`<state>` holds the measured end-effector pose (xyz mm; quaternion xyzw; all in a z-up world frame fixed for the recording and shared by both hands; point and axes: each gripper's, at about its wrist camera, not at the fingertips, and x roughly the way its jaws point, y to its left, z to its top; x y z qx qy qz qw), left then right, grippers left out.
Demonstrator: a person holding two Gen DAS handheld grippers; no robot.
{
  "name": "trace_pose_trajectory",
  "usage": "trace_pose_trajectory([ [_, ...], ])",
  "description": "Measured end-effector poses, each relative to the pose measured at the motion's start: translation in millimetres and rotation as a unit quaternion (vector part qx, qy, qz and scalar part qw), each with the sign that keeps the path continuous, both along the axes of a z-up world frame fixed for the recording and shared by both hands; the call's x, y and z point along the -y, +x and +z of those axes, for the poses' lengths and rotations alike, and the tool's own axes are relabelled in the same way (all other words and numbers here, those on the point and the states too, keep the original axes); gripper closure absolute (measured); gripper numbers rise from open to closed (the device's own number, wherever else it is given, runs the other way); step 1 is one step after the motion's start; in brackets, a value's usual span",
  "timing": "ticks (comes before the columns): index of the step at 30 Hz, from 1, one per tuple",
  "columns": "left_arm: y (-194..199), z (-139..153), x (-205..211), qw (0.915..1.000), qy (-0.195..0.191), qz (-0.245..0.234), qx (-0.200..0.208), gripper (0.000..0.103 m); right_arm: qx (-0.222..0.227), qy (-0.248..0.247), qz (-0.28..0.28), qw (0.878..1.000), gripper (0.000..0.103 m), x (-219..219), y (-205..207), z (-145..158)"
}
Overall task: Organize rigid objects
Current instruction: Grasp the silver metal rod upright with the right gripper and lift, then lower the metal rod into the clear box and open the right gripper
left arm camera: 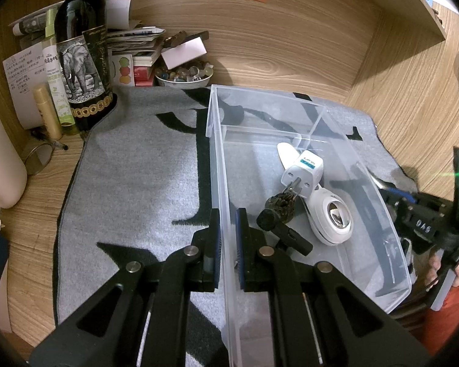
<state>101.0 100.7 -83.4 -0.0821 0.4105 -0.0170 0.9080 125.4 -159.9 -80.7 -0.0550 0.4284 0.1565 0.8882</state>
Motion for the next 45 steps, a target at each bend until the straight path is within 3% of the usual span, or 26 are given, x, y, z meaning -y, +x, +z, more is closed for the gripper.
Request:
trace_pose_trajectory([
  [13,-0.6,0.3,-0.4,1.0,-0.001,0.0,0.001,0.095,0.082,0.021,0.036,0.996,0.089,-25.1,-4.2,57.6],
  [25,-1.2,0.2,-0.8,1.0,0.0,-0.001,0.0,0.095,0.146,0.051,0.11,0.982,0.089,-71.4,-20.0,99.4],
  [32,-1.7,0.3,-0.7,1.0,0.0,0.0,0.001,0.095,0.143,0.052,0.156,0.976,0.089,-98.9,-28.0,95.1],
  [45,-2.9,0.4,0.2,1.0,-0.002,0.0,0.001,0.095,0.06,-0.007,0.2,0.978,0.089,-129.3,-21.5,38.2],
])
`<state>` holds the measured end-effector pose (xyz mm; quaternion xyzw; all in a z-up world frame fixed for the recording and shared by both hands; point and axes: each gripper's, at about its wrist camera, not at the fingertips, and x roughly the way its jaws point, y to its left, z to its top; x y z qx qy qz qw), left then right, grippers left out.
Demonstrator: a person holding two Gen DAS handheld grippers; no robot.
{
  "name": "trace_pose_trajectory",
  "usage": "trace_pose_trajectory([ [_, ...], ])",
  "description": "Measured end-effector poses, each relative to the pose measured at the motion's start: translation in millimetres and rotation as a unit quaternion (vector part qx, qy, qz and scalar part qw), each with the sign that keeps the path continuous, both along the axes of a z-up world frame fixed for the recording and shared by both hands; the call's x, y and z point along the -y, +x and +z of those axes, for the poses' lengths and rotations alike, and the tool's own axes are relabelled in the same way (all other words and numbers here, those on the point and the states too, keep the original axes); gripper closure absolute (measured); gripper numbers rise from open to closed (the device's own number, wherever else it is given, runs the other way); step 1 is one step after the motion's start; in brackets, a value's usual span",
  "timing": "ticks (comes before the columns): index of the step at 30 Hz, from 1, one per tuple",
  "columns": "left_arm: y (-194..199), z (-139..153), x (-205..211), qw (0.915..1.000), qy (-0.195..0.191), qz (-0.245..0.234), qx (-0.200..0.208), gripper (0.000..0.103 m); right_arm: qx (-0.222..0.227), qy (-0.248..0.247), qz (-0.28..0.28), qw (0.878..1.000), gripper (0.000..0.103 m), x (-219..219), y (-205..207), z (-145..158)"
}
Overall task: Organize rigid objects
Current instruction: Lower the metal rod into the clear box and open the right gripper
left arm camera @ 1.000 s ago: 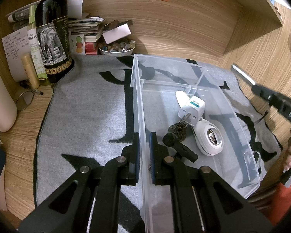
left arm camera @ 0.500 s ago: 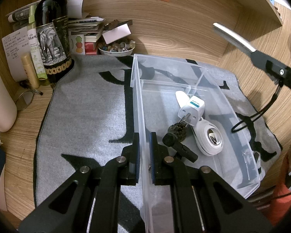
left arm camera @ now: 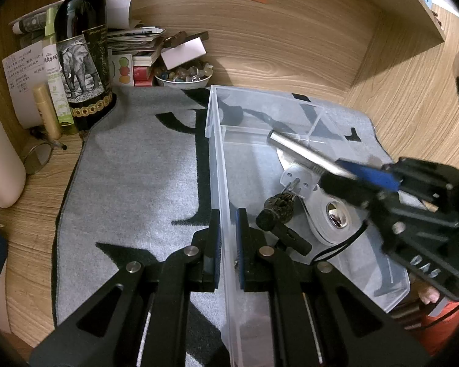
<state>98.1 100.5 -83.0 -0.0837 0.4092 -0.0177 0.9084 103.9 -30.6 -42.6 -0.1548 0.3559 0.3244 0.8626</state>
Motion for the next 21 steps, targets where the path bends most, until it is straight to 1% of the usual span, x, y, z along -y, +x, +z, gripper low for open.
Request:
trace_pose_trajectory([
  [5,-0.1,0.0,0.9,1.0,-0.001,0.001,0.0,0.095,-0.022,-0.022,0.008,0.999,0.089,-4.5,1.2,-13.0],
  [10,0.0,-0.2,2.2,1.0,-0.001,0.001,0.001,0.095,-0.031,-0.042,0.017,0.998,0.089,-8.5,-0.9,-20.7],
  [18,-0.1,-0.3,1.7,1.0,-0.002,0.001,0.001,0.095,-0.05,-0.06,0.016,0.997,0.088,-10.2,2.0,-26.3],
  [21,-0.1,-0.4,1.9,1.0,-0.002,0.001,0.001,0.095,-0.048,-0.057,0.015,0.997,0.088,-10.0,0.8,-23.7],
])
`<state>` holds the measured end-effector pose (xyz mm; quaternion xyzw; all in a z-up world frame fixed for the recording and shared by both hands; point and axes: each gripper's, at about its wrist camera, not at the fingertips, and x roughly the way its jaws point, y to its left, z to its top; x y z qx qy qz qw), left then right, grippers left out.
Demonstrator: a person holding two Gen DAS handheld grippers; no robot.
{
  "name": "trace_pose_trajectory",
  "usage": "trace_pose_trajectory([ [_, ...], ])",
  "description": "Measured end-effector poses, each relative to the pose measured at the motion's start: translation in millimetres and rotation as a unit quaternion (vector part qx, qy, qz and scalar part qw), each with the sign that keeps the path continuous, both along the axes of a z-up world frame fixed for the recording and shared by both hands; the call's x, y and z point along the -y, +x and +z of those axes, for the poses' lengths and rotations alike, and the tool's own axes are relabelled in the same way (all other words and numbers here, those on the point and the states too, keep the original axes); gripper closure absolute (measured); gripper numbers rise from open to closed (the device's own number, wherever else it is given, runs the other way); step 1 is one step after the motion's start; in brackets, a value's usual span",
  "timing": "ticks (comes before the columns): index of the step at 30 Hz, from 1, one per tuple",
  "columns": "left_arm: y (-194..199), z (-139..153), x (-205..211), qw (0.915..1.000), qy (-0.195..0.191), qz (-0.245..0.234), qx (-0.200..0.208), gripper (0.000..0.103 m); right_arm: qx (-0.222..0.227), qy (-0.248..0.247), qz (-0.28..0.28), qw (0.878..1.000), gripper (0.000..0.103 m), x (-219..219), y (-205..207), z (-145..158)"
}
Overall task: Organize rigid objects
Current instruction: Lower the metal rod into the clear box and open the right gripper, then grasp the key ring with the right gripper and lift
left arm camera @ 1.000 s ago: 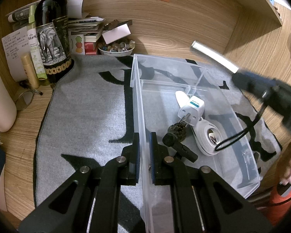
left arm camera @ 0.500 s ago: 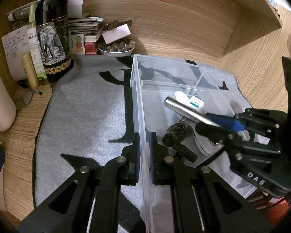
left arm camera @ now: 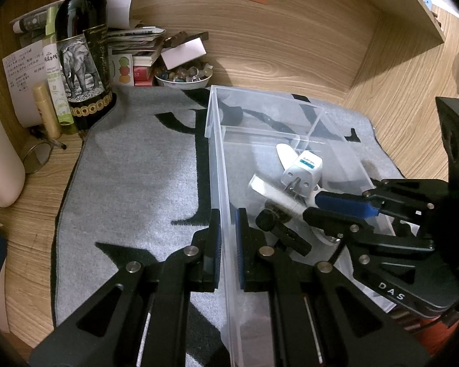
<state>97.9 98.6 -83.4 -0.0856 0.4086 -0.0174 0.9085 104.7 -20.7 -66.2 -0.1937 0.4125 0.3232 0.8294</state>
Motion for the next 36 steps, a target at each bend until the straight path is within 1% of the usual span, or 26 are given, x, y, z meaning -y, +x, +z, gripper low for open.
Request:
trace_pose_trajectory([
  [6,0.3,-0.3,-0.4,1.0,0.0,0.0,0.0,0.095,0.004,0.004,-0.004,1.0,0.088,2.6,-1.8,3.9],
  [9,0.3,-0.3,-0.7,1.0,0.0,0.0,0.0,0.095,0.011,0.014,-0.008,1.0,0.083,7.4,-3.0,10.2],
  [11,0.4,-0.4,-0.3,1.0,-0.001,0.0,0.0,0.095,0.02,0.026,-0.015,0.999,0.075,13.8,-4.0,17.6],
  [12,0.3,-0.3,-0.5,1.0,0.0,0.0,0.0,0.095,0.024,0.031,-0.018,0.999,0.073,16.3,-4.0,20.7],
  [14,0.2,-0.3,-1.1,1.0,0.001,-0.001,0.0,0.095,0.037,0.044,-0.03,0.998,0.061,24.8,-5.1,29.9],
  [15,0.3,-0.4,-0.8,1.0,0.0,-0.001,0.0,0.095,0.043,0.049,-0.036,0.997,0.058,28.6,-5.3,33.6],
  [17,0.2,-0.3,-1.0,1.0,0.0,-0.001,0.0,0.095,0.059,0.06,-0.054,0.995,0.047,39.6,-5.4,43.1],
  [20,0.3,-0.3,-0.8,1.0,0.0,-0.001,0.0,0.095,0.078,0.07,-0.082,0.991,0.041,56.3,-3.6,52.7],
  [25,0.0,-0.6,-1.6,1.0,0.0,-0.001,0.001,0.095,0.104,0.071,-0.141,0.982,0.036,92.2,-1.4,62.4],
  [28,0.0,-0.6,-1.5,1.0,0.001,-0.001,0.001,0.095,0.106,0.064,-0.172,0.977,0.035,112.5,-1.1,60.9],
  [31,0.0,-0.6,-1.8,1.0,0.001,-0.001,0.0,0.095,0.094,0.058,-0.199,0.974,0.035,131.0,-0.5,52.2],
  [34,-0.2,-0.7,-2.0,1.0,0.002,-0.001,0.0,0.095,0.068,0.055,-0.223,0.971,0.035,145.4,0.4,36.9],
  [36,-0.2,-0.8,-1.8,1.0,0.002,0.0,0.0,0.095,0.045,0.055,-0.229,0.971,0.035,152.4,-1.1,25.1],
])
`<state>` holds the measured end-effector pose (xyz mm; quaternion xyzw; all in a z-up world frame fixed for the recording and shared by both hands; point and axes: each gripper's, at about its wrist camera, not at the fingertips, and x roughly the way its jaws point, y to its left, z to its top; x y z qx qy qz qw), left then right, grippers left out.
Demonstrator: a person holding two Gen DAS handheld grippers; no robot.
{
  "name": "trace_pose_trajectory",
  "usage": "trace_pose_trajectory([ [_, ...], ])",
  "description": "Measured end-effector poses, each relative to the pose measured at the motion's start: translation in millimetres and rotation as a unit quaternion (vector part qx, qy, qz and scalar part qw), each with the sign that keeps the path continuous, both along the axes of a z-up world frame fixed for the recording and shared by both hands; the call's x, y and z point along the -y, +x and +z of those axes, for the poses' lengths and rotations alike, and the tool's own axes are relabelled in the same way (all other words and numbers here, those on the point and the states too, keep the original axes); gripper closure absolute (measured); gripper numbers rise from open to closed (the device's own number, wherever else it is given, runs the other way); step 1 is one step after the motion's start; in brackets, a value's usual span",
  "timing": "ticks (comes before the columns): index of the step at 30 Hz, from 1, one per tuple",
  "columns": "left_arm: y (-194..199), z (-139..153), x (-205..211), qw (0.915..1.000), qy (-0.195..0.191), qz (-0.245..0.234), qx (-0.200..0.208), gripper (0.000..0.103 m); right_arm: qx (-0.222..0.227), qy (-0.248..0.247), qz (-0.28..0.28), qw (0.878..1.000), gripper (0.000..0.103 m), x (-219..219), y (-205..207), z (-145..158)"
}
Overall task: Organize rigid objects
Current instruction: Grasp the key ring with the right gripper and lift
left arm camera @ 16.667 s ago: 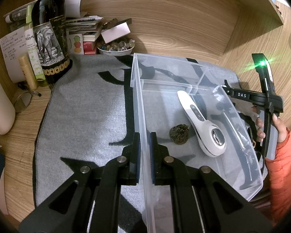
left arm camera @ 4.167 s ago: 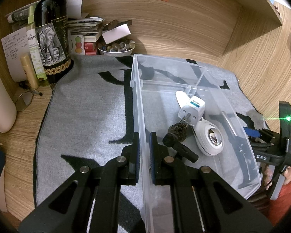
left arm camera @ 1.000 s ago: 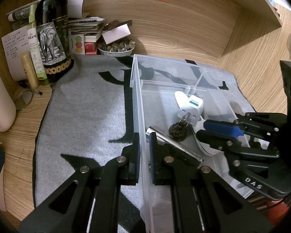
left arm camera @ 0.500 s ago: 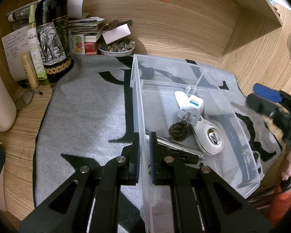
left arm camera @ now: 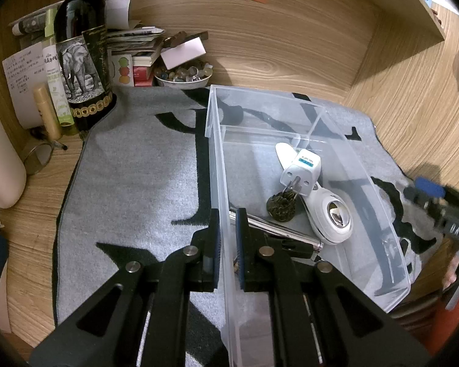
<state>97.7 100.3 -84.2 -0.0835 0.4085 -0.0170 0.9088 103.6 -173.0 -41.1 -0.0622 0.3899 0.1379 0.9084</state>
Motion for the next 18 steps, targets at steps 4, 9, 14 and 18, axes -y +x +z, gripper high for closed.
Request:
trace_pose_trajectory([
  [4,0.1,0.1,-0.3,1.0,0.001,0.0,0.0,0.095,-0.033,0.0,0.001,0.999,0.035,3.5,-8.5,-22.3],
  [9,0.1,0.2,-0.7,1.0,0.001,0.0,0.0,0.095,-0.067,-0.006,0.012,0.998,0.035,0.2,-17.1,-45.6],
  [14,0.1,0.2,-0.5,1.0,0.001,0.0,0.0,0.095,-0.088,-0.027,0.036,0.995,0.035,-7.9,-24.4,-66.0],
  [18,0.1,0.1,-0.5,1.0,0.0,0.0,0.001,0.095,-0.077,-0.029,0.035,0.996,0.051,-4.8,-28.0,-65.6],
])
